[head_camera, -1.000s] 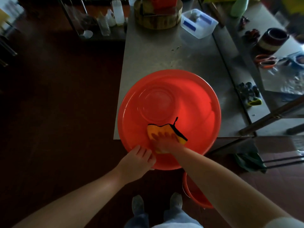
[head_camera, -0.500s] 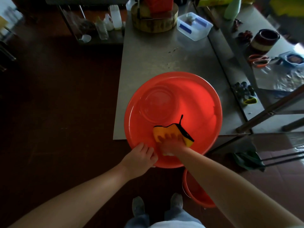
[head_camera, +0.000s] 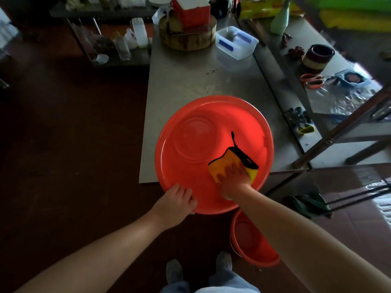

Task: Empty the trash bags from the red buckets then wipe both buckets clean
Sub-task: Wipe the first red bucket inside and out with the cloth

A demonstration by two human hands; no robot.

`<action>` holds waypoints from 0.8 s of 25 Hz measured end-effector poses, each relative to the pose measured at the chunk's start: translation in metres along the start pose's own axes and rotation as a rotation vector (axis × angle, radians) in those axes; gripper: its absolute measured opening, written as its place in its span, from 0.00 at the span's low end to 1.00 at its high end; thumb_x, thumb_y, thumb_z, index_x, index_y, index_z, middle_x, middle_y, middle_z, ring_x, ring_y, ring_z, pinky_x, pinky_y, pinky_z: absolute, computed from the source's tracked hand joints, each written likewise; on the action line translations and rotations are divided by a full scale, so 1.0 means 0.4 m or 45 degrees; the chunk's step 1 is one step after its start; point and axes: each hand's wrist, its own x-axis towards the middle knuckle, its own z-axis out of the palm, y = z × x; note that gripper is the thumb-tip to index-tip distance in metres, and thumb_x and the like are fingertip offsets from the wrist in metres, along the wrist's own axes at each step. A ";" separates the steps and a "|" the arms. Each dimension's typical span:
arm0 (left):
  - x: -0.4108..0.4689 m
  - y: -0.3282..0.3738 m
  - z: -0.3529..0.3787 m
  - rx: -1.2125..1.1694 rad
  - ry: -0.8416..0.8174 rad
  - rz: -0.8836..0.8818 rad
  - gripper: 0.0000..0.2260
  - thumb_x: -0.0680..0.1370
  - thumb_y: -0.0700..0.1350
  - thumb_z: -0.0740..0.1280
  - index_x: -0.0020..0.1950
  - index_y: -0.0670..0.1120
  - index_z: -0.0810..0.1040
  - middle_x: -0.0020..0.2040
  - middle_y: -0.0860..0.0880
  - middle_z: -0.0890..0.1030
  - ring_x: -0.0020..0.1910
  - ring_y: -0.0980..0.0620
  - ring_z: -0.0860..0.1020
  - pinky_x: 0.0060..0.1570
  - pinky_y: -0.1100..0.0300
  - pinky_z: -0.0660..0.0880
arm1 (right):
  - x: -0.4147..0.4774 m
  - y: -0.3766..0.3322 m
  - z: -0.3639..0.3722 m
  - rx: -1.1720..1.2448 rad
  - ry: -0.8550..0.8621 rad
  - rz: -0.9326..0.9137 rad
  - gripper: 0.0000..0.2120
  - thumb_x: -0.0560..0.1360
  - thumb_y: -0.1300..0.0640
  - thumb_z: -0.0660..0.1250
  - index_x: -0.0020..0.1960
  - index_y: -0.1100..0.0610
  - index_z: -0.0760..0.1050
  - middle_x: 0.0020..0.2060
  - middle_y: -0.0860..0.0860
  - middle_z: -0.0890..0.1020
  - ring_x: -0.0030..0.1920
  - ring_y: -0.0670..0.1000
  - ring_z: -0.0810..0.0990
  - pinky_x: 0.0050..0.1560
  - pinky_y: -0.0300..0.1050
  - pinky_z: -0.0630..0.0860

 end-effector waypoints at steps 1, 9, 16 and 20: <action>0.002 -0.001 -0.001 0.002 0.001 0.010 0.18 0.80 0.59 0.62 0.55 0.44 0.76 0.48 0.41 0.79 0.45 0.41 0.78 0.50 0.46 0.73 | -0.010 -0.040 0.001 0.096 -0.042 -0.037 0.28 0.82 0.40 0.44 0.81 0.43 0.52 0.82 0.54 0.51 0.81 0.61 0.46 0.76 0.63 0.41; -0.026 -0.011 -0.004 -0.008 -0.087 0.033 0.19 0.81 0.59 0.60 0.59 0.44 0.76 0.52 0.40 0.79 0.49 0.39 0.79 0.55 0.44 0.74 | -0.065 -0.038 0.027 0.161 0.012 -0.123 0.27 0.82 0.37 0.43 0.80 0.39 0.52 0.82 0.50 0.52 0.81 0.56 0.48 0.77 0.59 0.44; -0.001 -0.018 -0.025 0.037 -0.071 0.047 0.17 0.80 0.59 0.62 0.56 0.46 0.78 0.49 0.42 0.79 0.45 0.42 0.78 0.50 0.48 0.74 | -0.108 -0.078 0.016 0.207 -0.002 -0.041 0.27 0.82 0.39 0.44 0.80 0.41 0.53 0.80 0.53 0.55 0.80 0.61 0.50 0.75 0.63 0.46; -0.008 -0.042 -0.022 0.032 -0.078 0.049 0.18 0.79 0.60 0.64 0.55 0.45 0.78 0.48 0.43 0.79 0.44 0.42 0.78 0.47 0.48 0.74 | -0.133 -0.139 -0.004 0.326 -0.073 -0.246 0.27 0.83 0.41 0.44 0.81 0.40 0.46 0.81 0.52 0.51 0.79 0.61 0.51 0.75 0.65 0.50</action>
